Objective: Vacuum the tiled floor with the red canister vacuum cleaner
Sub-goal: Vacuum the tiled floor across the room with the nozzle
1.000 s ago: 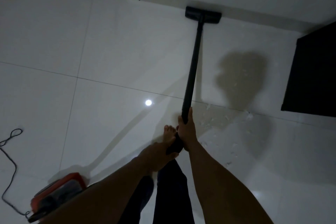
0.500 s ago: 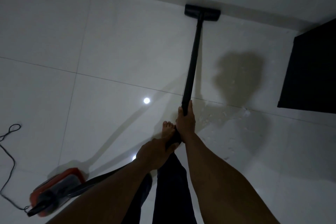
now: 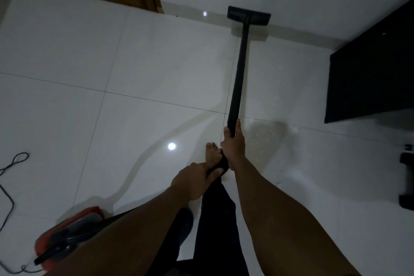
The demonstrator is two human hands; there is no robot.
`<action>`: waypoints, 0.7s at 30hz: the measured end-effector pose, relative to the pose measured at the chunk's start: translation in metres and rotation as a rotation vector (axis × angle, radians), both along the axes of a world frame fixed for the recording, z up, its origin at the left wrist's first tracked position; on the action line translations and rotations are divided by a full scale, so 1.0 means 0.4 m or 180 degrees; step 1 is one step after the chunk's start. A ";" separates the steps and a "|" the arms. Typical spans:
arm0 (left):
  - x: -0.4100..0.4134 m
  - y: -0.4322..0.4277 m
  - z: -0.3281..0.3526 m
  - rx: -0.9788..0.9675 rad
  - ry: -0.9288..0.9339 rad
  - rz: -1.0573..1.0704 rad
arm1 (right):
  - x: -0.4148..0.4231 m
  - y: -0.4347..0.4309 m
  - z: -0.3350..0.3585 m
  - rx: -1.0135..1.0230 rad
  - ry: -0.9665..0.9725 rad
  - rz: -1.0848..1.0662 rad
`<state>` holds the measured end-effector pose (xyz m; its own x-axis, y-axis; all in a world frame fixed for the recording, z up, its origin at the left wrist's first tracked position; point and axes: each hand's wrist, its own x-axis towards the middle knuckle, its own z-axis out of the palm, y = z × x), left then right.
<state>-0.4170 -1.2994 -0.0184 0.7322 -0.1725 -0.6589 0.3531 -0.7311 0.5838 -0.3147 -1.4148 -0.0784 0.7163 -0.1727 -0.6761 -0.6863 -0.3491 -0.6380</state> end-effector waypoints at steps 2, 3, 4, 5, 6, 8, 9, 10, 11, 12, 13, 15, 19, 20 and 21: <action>-0.082 0.008 0.039 -0.0027 -0.0092 -0.0020 | -0.083 -0.004 0.054 0.0070 -0.0125 -0.0058; -0.119 0.011 0.057 -0.0026 -0.0126 -0.0036 | -0.122 -0.004 0.075 0.0121 -0.0147 -0.0106; -0.158 0.013 0.075 -0.0011 -0.0169 -0.0065 | -0.163 -0.004 0.093 0.0194 -0.0153 -0.0173; -0.195 0.014 0.097 0.0003 -0.0228 -0.0121 | -0.204 -0.006 0.106 0.0269 -0.0165 -0.0239; -0.230 0.015 0.116 -0.0001 -0.0283 -0.0169 | -0.243 -0.007 0.120 0.0353 -0.0162 -0.0323; -0.298 0.014 0.148 -0.0033 -0.0355 -0.0203 | -0.316 -0.011 0.142 0.0446 -0.0155 -0.0437; -0.339 0.011 0.163 -0.0020 -0.0386 -0.0217 | -0.358 -0.019 0.153 0.0459 -0.0164 -0.0452; -0.379 0.005 0.172 -0.0005 -0.0405 -0.0247 | -0.399 -0.027 0.167 0.0470 -0.0181 -0.0455; -0.410 0.001 0.175 0.0012 -0.0415 -0.0280 | -0.430 -0.033 0.174 0.0490 -0.0174 -0.0463; -0.451 -0.006 0.180 0.0024 -0.0463 -0.0306 | -0.469 -0.040 0.182 0.0499 -0.0182 -0.0465; -0.496 -0.013 0.181 0.0031 -0.0519 -0.0324 | -0.512 -0.048 0.190 0.0504 -0.0188 -0.0478; -0.585 -0.027 0.172 0.0033 -0.0557 -0.0313 | -0.594 -0.062 0.202 0.0507 -0.0183 -0.0482; -0.787 -0.059 0.107 0.0157 -0.0525 -0.0395 | -0.785 -0.103 0.215 0.0537 -0.0250 -0.0448; -0.842 -0.070 0.095 0.0159 -0.0479 -0.0416 | -0.841 -0.112 0.222 0.0531 -0.0255 -0.0416; -0.897 -0.081 0.088 0.0120 -0.0460 -0.0421 | -0.893 -0.119 0.230 0.0531 -0.0247 -0.0398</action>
